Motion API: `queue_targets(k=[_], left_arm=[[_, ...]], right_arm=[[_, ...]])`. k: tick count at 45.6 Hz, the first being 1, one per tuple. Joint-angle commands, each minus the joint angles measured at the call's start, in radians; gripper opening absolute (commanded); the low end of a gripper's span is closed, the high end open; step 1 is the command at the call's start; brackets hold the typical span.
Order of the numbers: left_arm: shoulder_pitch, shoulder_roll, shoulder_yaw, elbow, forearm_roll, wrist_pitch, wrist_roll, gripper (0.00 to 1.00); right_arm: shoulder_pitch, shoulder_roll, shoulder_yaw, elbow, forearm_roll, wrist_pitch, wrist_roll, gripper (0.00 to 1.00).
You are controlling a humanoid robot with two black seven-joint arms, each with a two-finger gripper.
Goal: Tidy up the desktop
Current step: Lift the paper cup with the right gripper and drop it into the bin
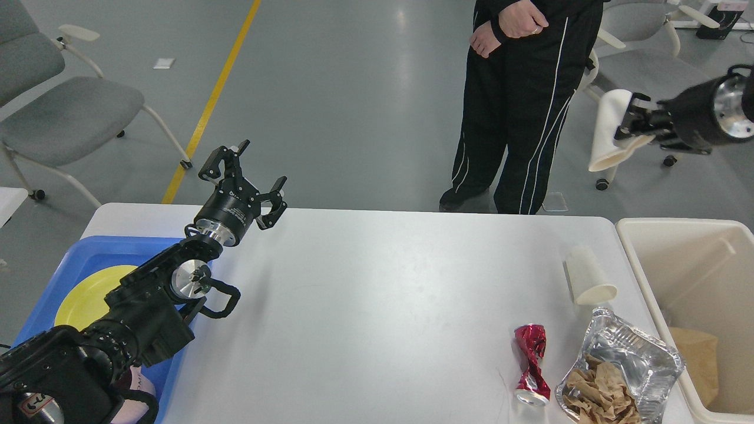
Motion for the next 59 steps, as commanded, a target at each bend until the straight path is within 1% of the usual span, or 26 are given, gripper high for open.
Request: queue_targets(k=[1,7,9,14,16,19,21,22,28,37,47,53,59], left_arm=[[0.000,0.000,0.000,0.000,-0.001,0.000,0.000,0.96],[0.000,0.000,0.000,0.000,-0.001,0.000,0.000,0.96],[0.000,0.000,0.000,0.000,-0.001,0.000,0.000,0.96],[0.000,0.000,0.000,0.000,-0.001,0.000,0.000,0.96],[0.000,0.000,0.000,0.000,-0.001,0.000,0.000,0.96],[0.000,0.000,0.000,0.000,0.000,0.000,0.000,0.96],[0.000,0.000,0.000,-0.001,0.000,0.000,0.000,0.96],[0.000,0.000,0.000,0.000,0.000,0.000,0.000,0.96],[0.000,0.000,0.000,0.000,-0.001,0.000,0.000,0.96],[0.000,0.000,0.000,0.000,0.000,0.000,0.000,0.96],[0.000,0.000,0.000,0.000,0.000,0.000,0.000,0.96],[0.000,0.000,0.000,0.000,0.000,0.000,0.000,0.96],[0.000,0.000,0.000,0.000,-0.001,0.000,0.000,0.96]], right_arm=[[-0.210,-0.033,0.005,-0.119,0.005,-0.074,-0.002,0.00],[-0.441,-0.033,0.013,-0.237,0.015,-0.161,-0.002,0.01],[-0.505,-0.033,0.016,-0.277,0.017,-0.189,-0.002,0.08],[-0.658,-0.025,0.055,-0.387,0.022,-0.255,-0.002,0.47],[-0.723,-0.022,0.086,-0.424,0.020,-0.278,-0.002,0.61],[-0.807,-0.021,0.140,-0.470,0.020,-0.305,-0.002,0.85],[-0.852,-0.017,0.177,-0.493,0.020,-0.316,-0.002,0.97],[-0.867,-0.016,0.194,-0.501,0.020,-0.318,-0.002,0.99],[-0.916,-0.011,0.238,-0.513,0.020,-0.318,-0.002,1.00],[-0.919,-0.001,0.238,-0.510,0.020,-0.316,-0.002,1.00],[-0.898,0.039,0.230,-0.504,0.020,-0.310,-0.002,1.00],[-0.782,0.062,0.198,-0.464,0.019,-0.293,-0.002,1.00],[-0.573,0.068,0.083,-0.337,0.019,-0.231,-0.002,1.00]])
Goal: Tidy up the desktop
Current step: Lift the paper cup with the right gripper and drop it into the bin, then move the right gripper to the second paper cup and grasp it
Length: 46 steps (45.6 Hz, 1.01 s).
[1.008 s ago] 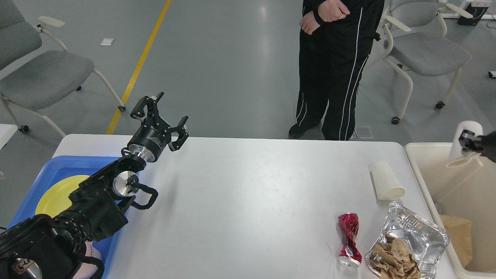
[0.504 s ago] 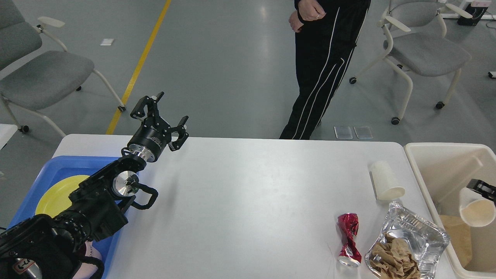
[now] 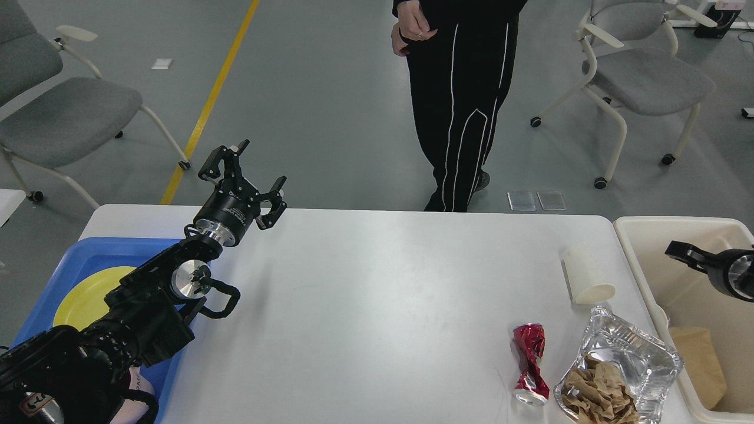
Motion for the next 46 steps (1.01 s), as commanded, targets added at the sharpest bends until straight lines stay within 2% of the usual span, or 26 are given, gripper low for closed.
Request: queue_targets(k=[1,5,16,21,30,35,40,46], left_arm=[[0.000,0.000,0.000,0.000,-0.001,0.000,0.000,0.96],[0.000,0.000,0.000,0.000,-0.001,0.000,0.000,0.96],[0.000,0.000,0.000,0.000,-0.001,0.000,0.000,0.96],[0.000,0.000,0.000,0.000,-0.001,0.000,0.000,0.96],[0.000,0.000,0.000,0.000,0.000,0.000,0.000,0.96],[0.000,0.000,0.000,0.000,-0.001,0.000,0.000,0.96],[0.000,0.000,0.000,0.000,-0.001,0.000,0.000,0.96],[0.000,0.000,0.000,0.000,-0.001,0.000,0.000,0.96]], right_arm=[[0.204,0.009,-0.108,0.123,0.000,0.068,0.000,1.00],[0.343,0.041,-0.188,0.190,0.001,0.164,0.000,1.00],[0.618,0.139,-0.262,0.262,0.006,0.583,0.000,1.00],[0.734,0.182,-0.267,0.327,0.008,0.682,0.000,1.00],[0.960,0.236,-0.282,0.500,0.006,0.725,0.002,1.00],[1.031,0.277,-0.282,0.546,0.003,0.728,0.000,1.00],[0.990,0.282,-0.276,0.528,-0.008,0.702,-0.003,1.00],[0.800,0.286,-0.280,0.468,-0.038,0.595,-0.008,1.00]])
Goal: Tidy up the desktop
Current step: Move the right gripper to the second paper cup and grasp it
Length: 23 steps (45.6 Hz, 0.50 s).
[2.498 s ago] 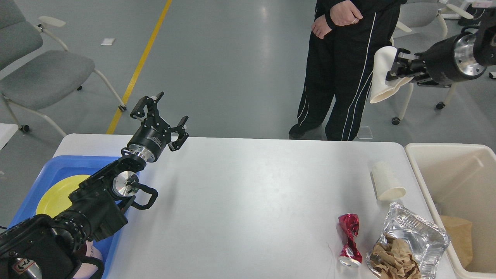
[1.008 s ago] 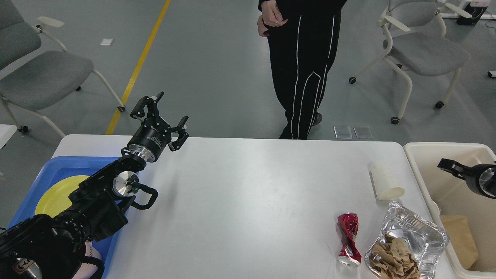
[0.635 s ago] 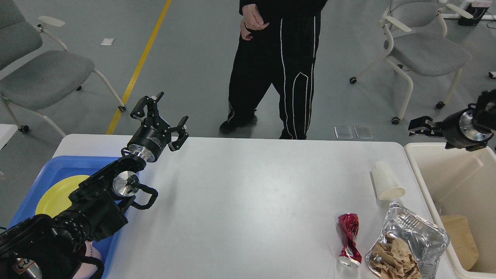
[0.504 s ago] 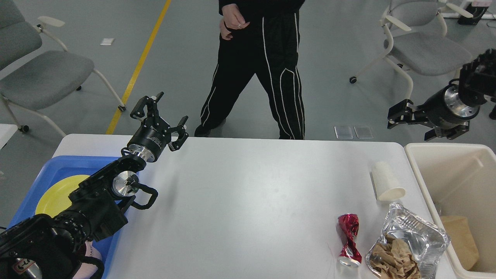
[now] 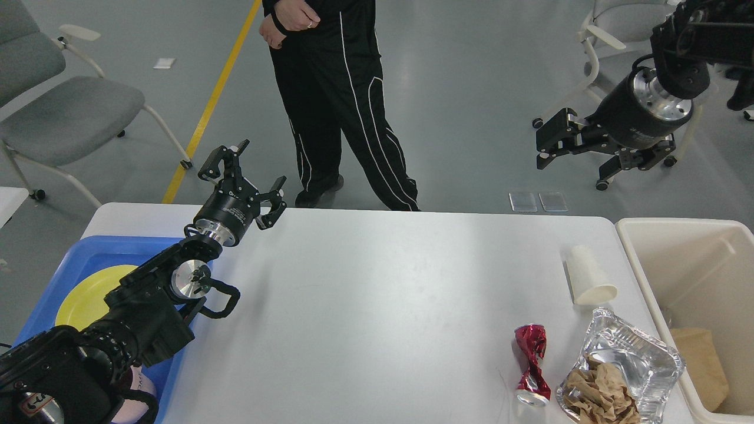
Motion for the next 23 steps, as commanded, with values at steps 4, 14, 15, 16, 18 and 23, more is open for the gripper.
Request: queue_targets(k=[4,14,15,16,18,23], left_arm=[[0.000,0.000,0.000,0.000,0.000,0.000,0.000,0.96],[0.000,0.000,0.000,0.000,0.000,0.000,0.000,0.96],[0.000,0.000,0.000,0.000,0.000,0.000,0.000,0.96],[0.000,0.000,0.000,0.000,0.000,0.000,0.000,0.96],[0.000,0.000,0.000,0.000,0.000,0.000,0.000,0.96],[0.000,0.000,0.000,0.000,0.000,0.000,0.000,0.96]], right_arm=[[-0.315,0.003,-0.004,-0.115,-0.064,-0.219,-0.018,1.00],[-0.627,0.003,0.002,-0.203,-0.073,-0.609,-0.032,1.00],[-0.651,0.003,0.002,-0.215,-0.073,-0.636,-0.032,1.00],[-0.673,0.003,0.002,-0.229,-0.074,-0.658,-0.032,1.00],[-0.710,0.005,0.002,-0.258,-0.074,-0.688,-0.032,1.00],[-0.802,0.020,-0.004,-0.351,-0.102,-0.736,-0.032,1.00]])
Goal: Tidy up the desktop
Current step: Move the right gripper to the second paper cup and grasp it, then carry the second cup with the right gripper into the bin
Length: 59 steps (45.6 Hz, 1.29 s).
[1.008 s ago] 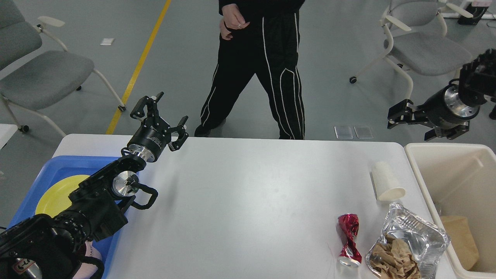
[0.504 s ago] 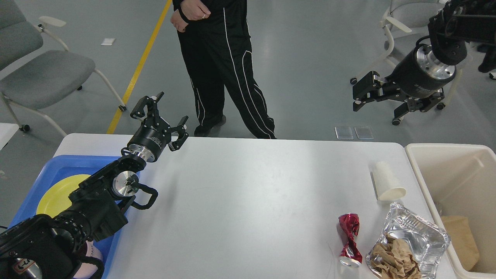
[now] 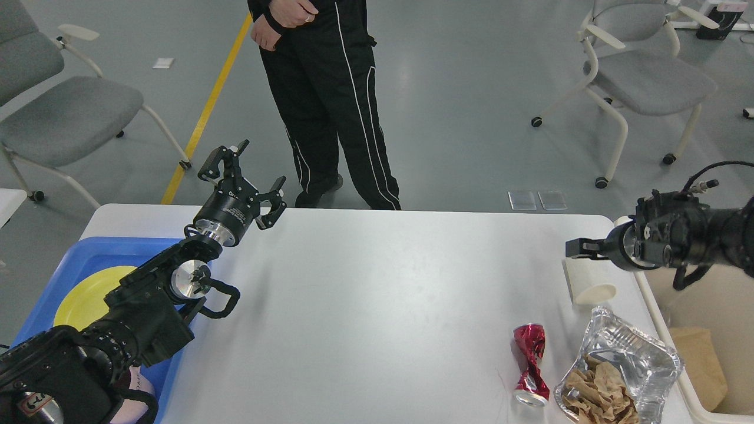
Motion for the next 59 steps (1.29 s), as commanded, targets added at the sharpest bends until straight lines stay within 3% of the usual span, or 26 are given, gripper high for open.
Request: queue_targets(k=[1,27,29,31,40,46,52,59], left_arm=[[0.000,0.000,0.000,0.000,0.001,0.000,0.000,0.96],[-0.002,0.000,0.000,0.000,0.000,0.000,0.000,0.96],[0.000,0.000,0.000,0.000,0.000,0.000,0.000,0.96],[0.000,0.000,0.000,0.000,0.000,0.000,0.000,0.96],[0.000,0.000,0.000,0.000,0.000,0.000,0.000,0.96],[0.000,0.000,0.000,0.000,0.001,0.000,0.000,0.96],[0.000,0.000,0.000,0.000,0.000,0.000,0.000,0.96],[0.000,0.000,0.000,0.000,0.000,0.000,0.000,0.96]], right_arm=[[-0.111,0.022,-0.005,-0.107,-0.034,-0.058,0.000,1.00],[-0.323,0.079,-0.004,-0.333,-0.059,-0.117,0.008,0.96],[-0.330,0.081,-0.002,-0.338,-0.060,-0.120,0.008,0.89],[-0.333,0.081,-0.002,-0.338,-0.062,-0.123,0.008,0.73],[-0.340,0.073,-0.002,-0.333,-0.062,-0.121,0.008,0.16],[-0.326,0.075,0.006,-0.321,-0.060,-0.118,0.010,0.00],[-0.297,0.079,0.010,-0.296,-0.060,-0.118,0.014,0.00],[-0.150,0.059,0.016,-0.154,-0.060,-0.118,0.019,0.00]])
